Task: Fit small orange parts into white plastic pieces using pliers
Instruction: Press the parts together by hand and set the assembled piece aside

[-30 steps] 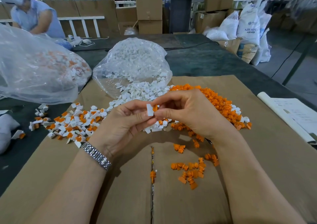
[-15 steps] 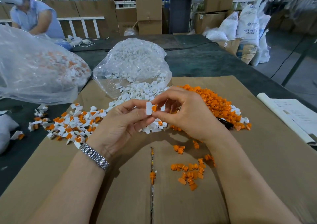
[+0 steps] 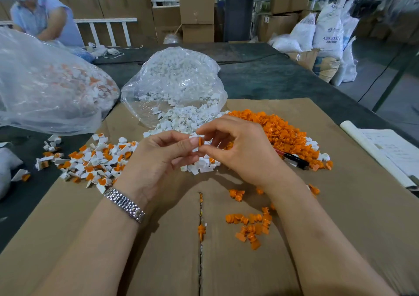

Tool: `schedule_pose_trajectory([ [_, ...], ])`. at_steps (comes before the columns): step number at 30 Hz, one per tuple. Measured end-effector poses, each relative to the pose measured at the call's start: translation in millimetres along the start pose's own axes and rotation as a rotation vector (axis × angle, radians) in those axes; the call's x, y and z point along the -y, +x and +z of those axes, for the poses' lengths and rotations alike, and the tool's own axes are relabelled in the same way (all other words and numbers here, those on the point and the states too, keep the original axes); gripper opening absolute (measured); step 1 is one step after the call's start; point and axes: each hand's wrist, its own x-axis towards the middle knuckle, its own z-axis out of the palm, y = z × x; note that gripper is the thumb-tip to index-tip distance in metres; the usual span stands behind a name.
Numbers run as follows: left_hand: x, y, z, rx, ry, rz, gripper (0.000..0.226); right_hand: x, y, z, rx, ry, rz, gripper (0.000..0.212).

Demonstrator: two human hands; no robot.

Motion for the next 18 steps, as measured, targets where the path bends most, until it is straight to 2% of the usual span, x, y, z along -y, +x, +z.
schedule_pose_trajectory([
  [18, -2.2, 1.6, -5.8, -0.005, 0.039, -0.074, 0.022, -1.0, -1.0, 2.3, 0.044, -0.042, 0.0, 0.02],
])
